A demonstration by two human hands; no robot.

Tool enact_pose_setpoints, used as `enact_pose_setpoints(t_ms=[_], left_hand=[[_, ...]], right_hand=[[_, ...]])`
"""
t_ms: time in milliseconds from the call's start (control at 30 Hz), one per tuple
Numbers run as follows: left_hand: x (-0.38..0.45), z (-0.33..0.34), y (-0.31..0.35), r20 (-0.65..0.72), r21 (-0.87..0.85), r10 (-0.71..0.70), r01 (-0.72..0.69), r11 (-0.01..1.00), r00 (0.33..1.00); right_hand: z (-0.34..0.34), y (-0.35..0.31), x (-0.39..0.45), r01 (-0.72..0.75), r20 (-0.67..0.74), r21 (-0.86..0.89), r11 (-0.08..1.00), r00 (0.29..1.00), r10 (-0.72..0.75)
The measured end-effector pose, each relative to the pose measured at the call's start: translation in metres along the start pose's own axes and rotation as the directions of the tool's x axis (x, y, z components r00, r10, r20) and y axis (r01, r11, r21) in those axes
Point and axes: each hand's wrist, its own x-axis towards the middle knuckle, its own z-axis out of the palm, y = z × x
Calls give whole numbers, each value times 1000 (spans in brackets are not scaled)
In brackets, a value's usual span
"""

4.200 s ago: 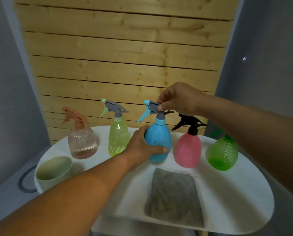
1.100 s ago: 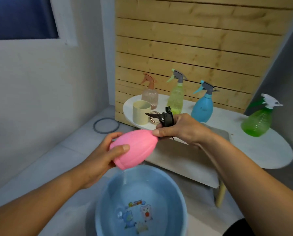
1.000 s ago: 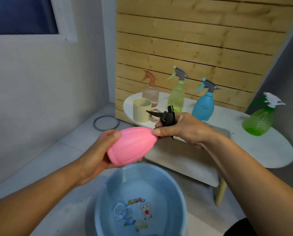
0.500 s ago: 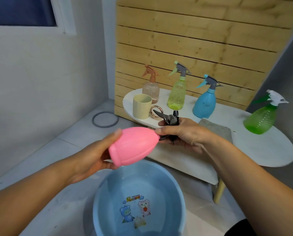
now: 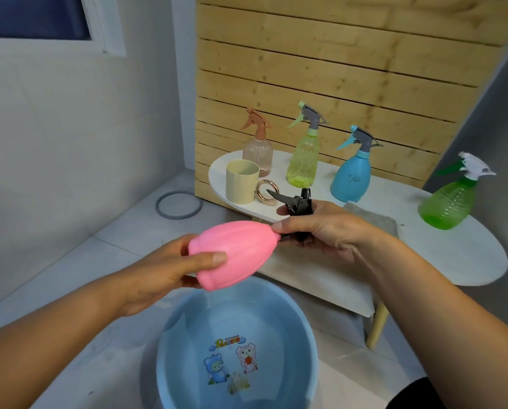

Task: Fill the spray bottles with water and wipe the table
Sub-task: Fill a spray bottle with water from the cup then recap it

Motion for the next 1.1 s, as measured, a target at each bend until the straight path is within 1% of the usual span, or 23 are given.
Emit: enact_pose_setpoints(t_ms=[67, 167, 200, 267, 333, 400, 467, 567, 733, 800, 967, 1033, 1100], left_hand=[[2, -1, 1, 20, -70, -46, 47, 996, 999], [3, -6, 3, 67, -248, -134, 147, 958, 989], [2, -9, 3, 87, -281, -149, 168, 945, 985], [1, -16, 2, 83, -305, -163, 181, 935, 983], [1, -21, 1, 49, -328, -169, 176, 928, 984], [1, -22, -1, 18, -359, -165, 160, 920, 986], [1, -20, -2, 13, -388, -157, 150, 909, 987], [1, -10, 2, 14, -414, -137, 130, 901, 991], [5, 4, 6, 32, -480, -100, 103, 871, 994], [5, 7, 7, 38, -491, -88, 96, 866, 995], [6, 6, 2, 49, -503, -99, 111, 857, 994], [6, 2, -2, 68, -507, -104, 124, 853, 992], [6, -2, -6, 87, -501, -95, 126, 856, 992]], right_hand=[[-3, -5, -2, 51, -21, -5, 999, 998, -52], [-17, -10, 0, 147, -71, 21, 989, 987, -145], [-24, -12, 1, 158, -92, 42, 987, 984, -153], [-43, -13, 6, 159, -176, 75, 984, 974, -144], [-67, -8, 14, 146, -291, 123, 981, 951, -105], [-88, 4, 22, 105, -394, 157, 982, 918, -35], [-103, 18, 31, 35, -451, 180, 983, 891, 51], [-112, 32, 48, -42, -469, 250, 967, 869, 159], [-109, 37, 76, -89, -459, 316, 945, 857, 234], [-108, 43, 81, -100, -480, 287, 953, 846, 233], [-109, 56, 92, -156, -590, 107, 982, 785, 189], [-106, 57, 94, -169, -618, 31, 985, 772, 152], [-101, 56, 96, -176, -638, -89, 980, 766, 80]])
